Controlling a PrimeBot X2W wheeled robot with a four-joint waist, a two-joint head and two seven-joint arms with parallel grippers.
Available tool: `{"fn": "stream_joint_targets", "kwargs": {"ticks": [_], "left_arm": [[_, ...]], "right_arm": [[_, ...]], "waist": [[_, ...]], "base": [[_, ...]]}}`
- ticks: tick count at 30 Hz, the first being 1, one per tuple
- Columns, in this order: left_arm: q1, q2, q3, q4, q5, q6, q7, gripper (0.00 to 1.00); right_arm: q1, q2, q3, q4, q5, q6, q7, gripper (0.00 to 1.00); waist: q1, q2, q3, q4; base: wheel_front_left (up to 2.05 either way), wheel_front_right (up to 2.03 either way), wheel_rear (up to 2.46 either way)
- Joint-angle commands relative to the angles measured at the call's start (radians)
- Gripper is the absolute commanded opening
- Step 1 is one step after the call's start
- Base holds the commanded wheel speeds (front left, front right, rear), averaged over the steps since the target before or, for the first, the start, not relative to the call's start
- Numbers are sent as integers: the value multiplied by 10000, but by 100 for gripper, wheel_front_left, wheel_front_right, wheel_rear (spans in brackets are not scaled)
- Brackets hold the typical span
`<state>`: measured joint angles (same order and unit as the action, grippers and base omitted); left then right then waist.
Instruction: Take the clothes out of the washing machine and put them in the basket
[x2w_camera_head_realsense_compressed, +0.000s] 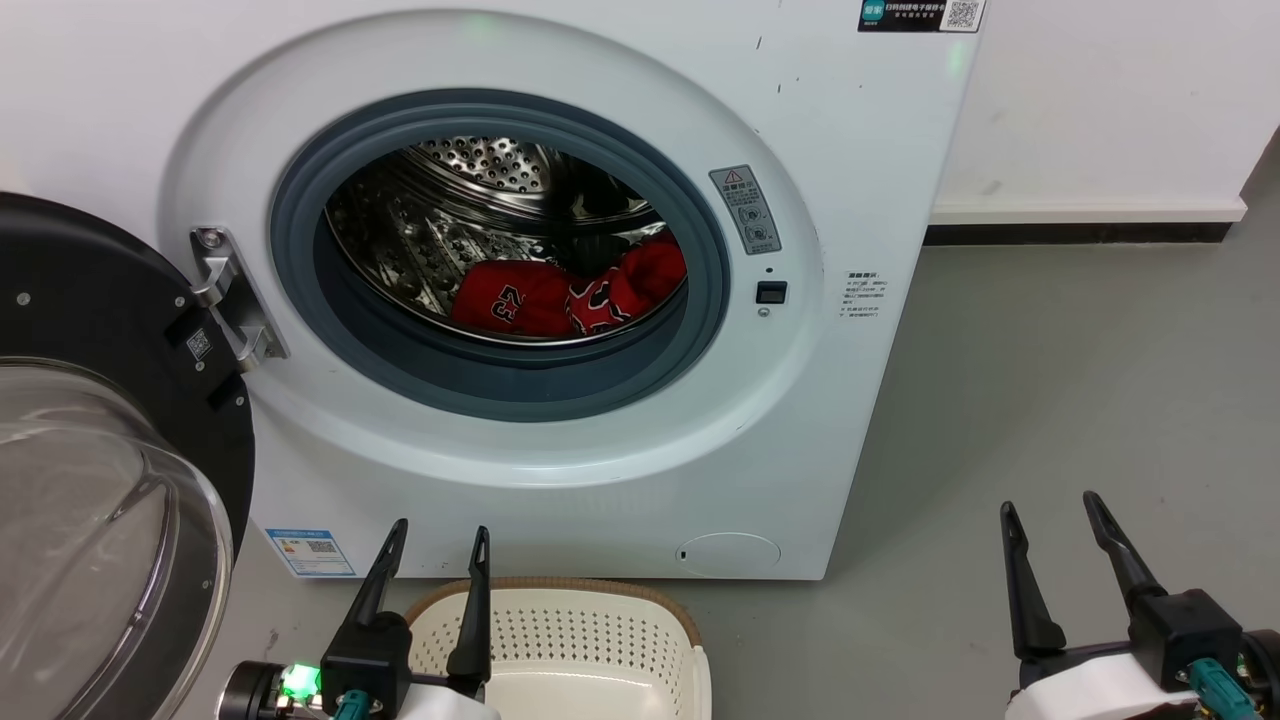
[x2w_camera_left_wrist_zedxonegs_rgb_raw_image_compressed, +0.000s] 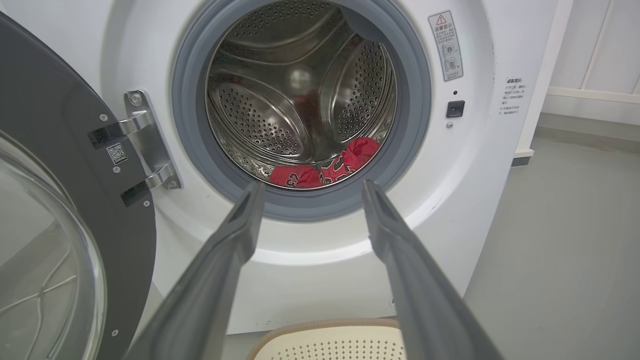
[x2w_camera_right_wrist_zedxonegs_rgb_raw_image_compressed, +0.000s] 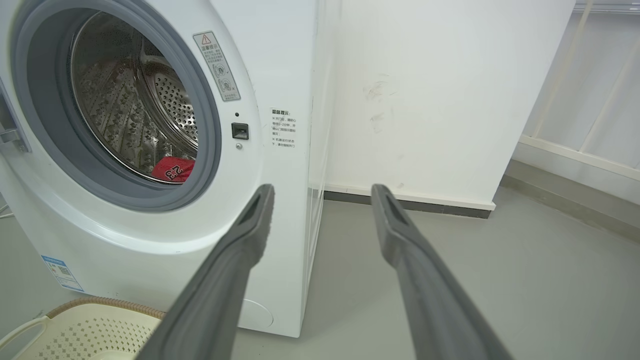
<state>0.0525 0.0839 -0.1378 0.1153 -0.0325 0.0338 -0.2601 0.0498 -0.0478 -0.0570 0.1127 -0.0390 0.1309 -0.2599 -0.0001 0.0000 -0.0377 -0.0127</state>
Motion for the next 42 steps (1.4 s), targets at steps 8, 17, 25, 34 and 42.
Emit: {"fn": "stream_joint_targets", "kwargs": {"ticks": [8, 17, 25, 34, 42], "left_arm": [[44, -61, 39, 82, 227, -27, -57, 100], [25, -67, 110, 106, 211, -48, -57, 100], [-72, 199, -26, 236, 372, -227, -57, 100], [-2016, 1103, 353, 738, 255, -772, -57, 100], [-5992, 2300, 472, 3184, 225, -1328, 919, 100]], "right_arm": [[-7, -43, 39, 222, 74, -3, -56, 100], [-77, -42, 55, 177, 262, -3, -56, 100], [-307, -42, -102, 99, 354, -3, -56, 100], [-1157, -34, -220, -454, 893, -3, -54, 100], [-1849, -26, -102, -904, 1305, -5, -54, 100]], "waist": [[1, 0, 19, -5], [1, 0, 70, -14], [1, 0, 417, -402], [1, 0, 2455, -1631], [1, 0, 4316, -2322]], "base": [[0, 0, 0], [0, 0, 0], [0, 0, 0], [0, 0, 0], [0, 0, 0]]}}
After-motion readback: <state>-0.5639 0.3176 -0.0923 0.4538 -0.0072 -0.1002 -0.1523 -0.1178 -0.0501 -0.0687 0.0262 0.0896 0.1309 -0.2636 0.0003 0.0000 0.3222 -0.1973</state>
